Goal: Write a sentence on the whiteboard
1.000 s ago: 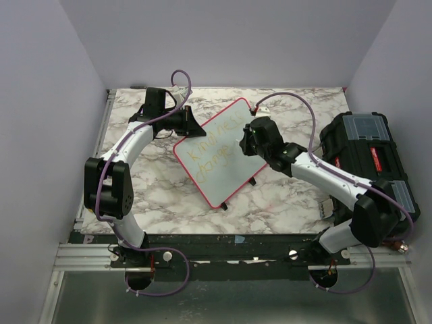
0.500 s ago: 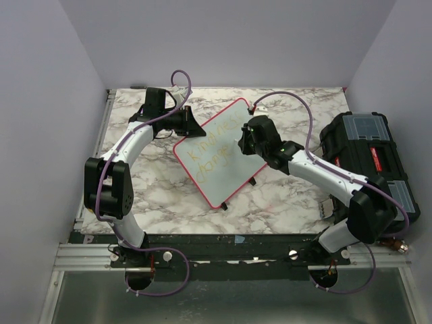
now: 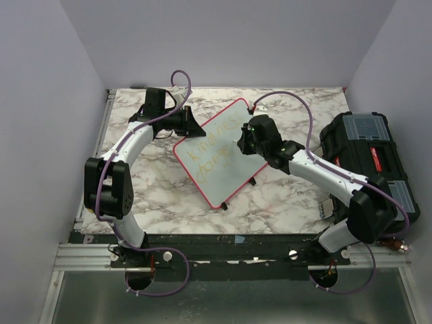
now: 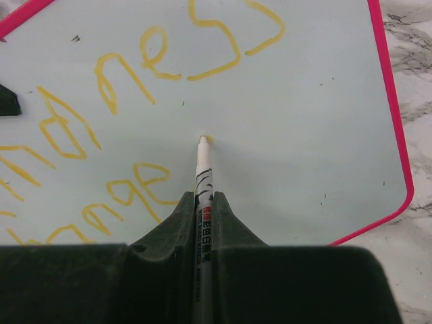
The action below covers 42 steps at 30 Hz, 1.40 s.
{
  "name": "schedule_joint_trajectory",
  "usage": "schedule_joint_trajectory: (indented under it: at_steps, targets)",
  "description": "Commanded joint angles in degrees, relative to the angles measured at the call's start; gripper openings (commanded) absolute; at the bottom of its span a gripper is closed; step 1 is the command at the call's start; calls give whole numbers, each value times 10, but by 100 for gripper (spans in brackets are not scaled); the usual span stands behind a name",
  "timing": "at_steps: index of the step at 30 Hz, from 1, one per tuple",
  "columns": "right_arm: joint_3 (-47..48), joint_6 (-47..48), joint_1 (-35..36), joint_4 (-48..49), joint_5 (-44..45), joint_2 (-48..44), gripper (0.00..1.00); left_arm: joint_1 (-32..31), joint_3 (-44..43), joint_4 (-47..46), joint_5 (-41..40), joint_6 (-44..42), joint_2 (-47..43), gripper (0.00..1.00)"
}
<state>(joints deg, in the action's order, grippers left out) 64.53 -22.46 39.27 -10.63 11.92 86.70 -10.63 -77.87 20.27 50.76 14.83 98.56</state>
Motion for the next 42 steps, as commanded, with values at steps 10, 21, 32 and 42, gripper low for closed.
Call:
schedule_joint_trajectory:
  at_steps: [10, 21, 32, 42]
  targets:
    - [-30, -8, 1, 10, -66, 1, 1, -10, 8, 18, -34, -62, 6, 0]
    - [-62, -16, 1, 5, -64, -22, 1, -9, 6, 19, -34, -62, 7, 0]
    - [-63, -23, 1, -22, -2, -14, 1, -10, 8, 18, -34, -61, 6, 0]
    - [-71, -20, 1, -40, 8, -16, 1, -10, 7, 20, -34, -60, 10, 0]
